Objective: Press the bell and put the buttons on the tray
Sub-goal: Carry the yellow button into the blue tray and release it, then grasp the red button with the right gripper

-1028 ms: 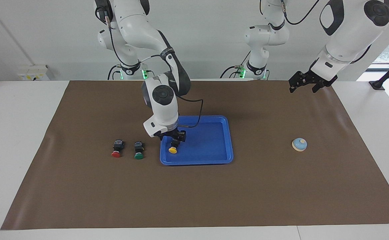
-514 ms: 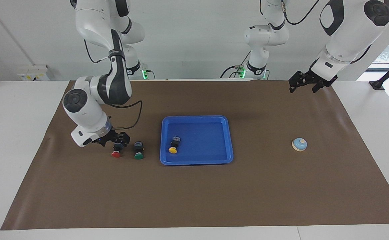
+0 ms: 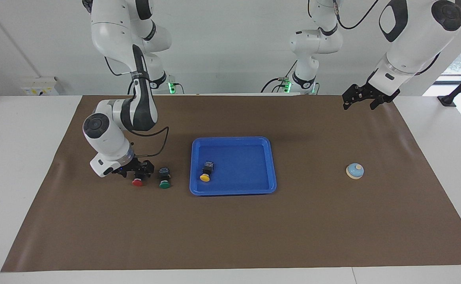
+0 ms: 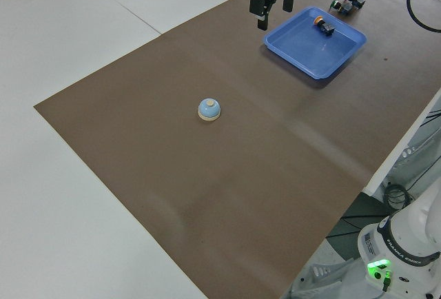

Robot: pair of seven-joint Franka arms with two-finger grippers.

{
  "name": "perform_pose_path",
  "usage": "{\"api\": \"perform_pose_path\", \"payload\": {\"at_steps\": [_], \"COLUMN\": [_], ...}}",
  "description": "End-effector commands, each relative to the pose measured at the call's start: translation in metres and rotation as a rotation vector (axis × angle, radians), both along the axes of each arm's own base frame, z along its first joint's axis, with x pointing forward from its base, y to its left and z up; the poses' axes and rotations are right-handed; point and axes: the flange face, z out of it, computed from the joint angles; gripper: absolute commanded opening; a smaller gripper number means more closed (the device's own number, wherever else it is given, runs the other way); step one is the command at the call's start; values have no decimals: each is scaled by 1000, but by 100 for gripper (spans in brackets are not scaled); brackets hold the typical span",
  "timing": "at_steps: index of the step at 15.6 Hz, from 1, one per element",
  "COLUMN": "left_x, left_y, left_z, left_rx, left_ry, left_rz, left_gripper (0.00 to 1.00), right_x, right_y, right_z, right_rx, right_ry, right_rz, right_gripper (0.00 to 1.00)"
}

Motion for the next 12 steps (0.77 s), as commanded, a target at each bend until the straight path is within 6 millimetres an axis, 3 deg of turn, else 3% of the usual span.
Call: {"api": "perform_pose_path", "payload": {"at_steps": [1, 4, 5, 6, 7, 9, 12], "left_x": [-1, -1, -1, -1, -1, -1, -1], "left_y": [1, 1, 1, 1, 1, 1, 1], "left_z": [3, 3, 3, 3, 3, 3, 3], "left_rx": [-4, -4, -4, -4, -4, -4, -4], "left_ry": [6, 6, 6, 6, 6, 6, 6], "left_rz": [14, 14, 14, 14, 14, 14, 14], "left_gripper": [100, 100, 100, 100, 100, 100, 100], "right_x": [-10, -21, -21, -21, -19, -11, 9], "right_y": [0, -1, -1, -1, 0, 5, 41], "right_z": [-4, -20, -21, -20, -18, -3, 39], "right_rx": [11, 9, 9, 9, 9, 12, 15], "right_ry": [-4, -34, -37, -34, -33, -27, 9], "right_rz": [-2, 3, 6, 9, 20, 30, 11], "right_gripper": [87, 66, 48, 18, 0, 0, 0]}}
